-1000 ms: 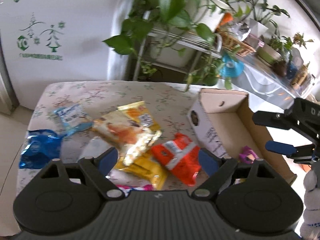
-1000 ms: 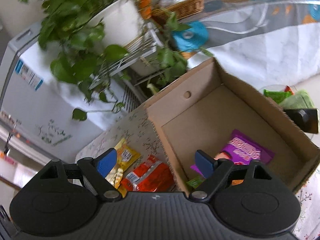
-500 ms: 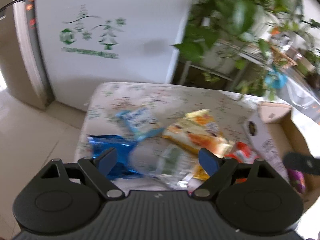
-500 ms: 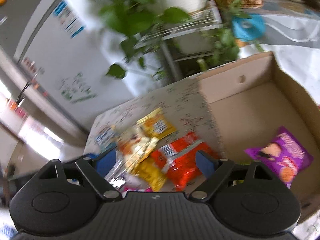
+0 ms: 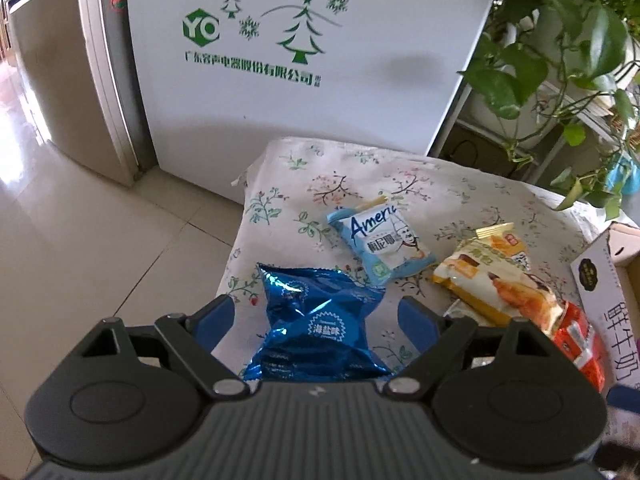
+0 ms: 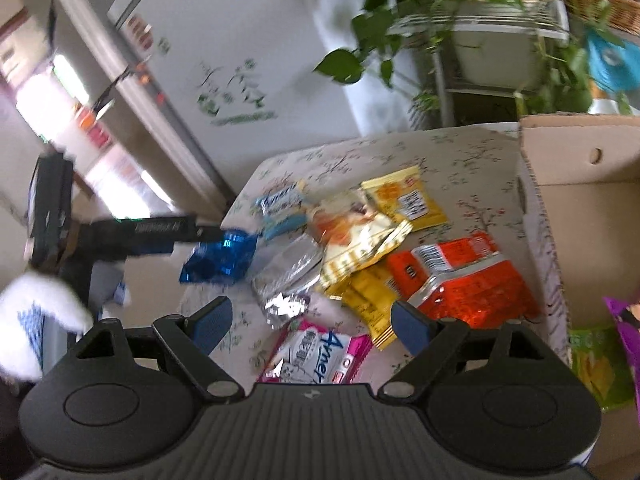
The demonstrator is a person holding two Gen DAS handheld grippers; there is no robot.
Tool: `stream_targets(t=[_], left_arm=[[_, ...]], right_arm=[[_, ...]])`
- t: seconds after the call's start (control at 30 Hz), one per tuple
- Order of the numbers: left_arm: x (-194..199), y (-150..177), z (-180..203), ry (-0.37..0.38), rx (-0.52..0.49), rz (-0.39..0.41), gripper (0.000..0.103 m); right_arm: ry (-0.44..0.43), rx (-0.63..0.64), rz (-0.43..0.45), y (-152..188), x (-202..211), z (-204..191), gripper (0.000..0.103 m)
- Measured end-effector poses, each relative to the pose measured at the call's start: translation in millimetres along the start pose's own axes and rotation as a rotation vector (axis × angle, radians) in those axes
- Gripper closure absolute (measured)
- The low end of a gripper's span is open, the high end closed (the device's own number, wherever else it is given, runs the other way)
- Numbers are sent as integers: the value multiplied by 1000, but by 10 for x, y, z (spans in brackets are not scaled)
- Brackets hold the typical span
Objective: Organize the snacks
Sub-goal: 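Move the left tool to the blue wrapper while the right tool returns to the pile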
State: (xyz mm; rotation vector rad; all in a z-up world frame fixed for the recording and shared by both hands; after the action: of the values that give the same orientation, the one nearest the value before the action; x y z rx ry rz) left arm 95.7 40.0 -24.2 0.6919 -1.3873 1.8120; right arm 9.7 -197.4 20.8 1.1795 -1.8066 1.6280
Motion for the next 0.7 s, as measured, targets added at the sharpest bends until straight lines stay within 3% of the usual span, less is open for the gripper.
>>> stream_targets(t=[0.1, 0.43, 0.7], left_arm=[[-101, -7, -35, -10, 12, -7, 14], [-349, 55, 49, -31, -81, -79, 15], [-456, 90, 91, -28, -139, -102, 17]], right_arm=[[-19, 69, -3, 62, -75, -81, 12], [-45, 327, -33, 218, -421, -371, 12], [-15, 347, -68, 208, -692, -326, 12]])
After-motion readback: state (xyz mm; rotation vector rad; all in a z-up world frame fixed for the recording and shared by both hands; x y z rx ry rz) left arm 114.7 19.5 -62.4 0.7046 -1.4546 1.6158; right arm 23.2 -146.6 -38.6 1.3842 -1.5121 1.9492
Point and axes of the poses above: each gripper's, at about its wrist camera, not at the fingertips, and x roughly against the way its jaws point, z to its right, y to its underside, the point moved 5 cm from there along -x, roughly the way its jaws point, and after that the axes turned 10 degrees about y, right-handed, at the moved point
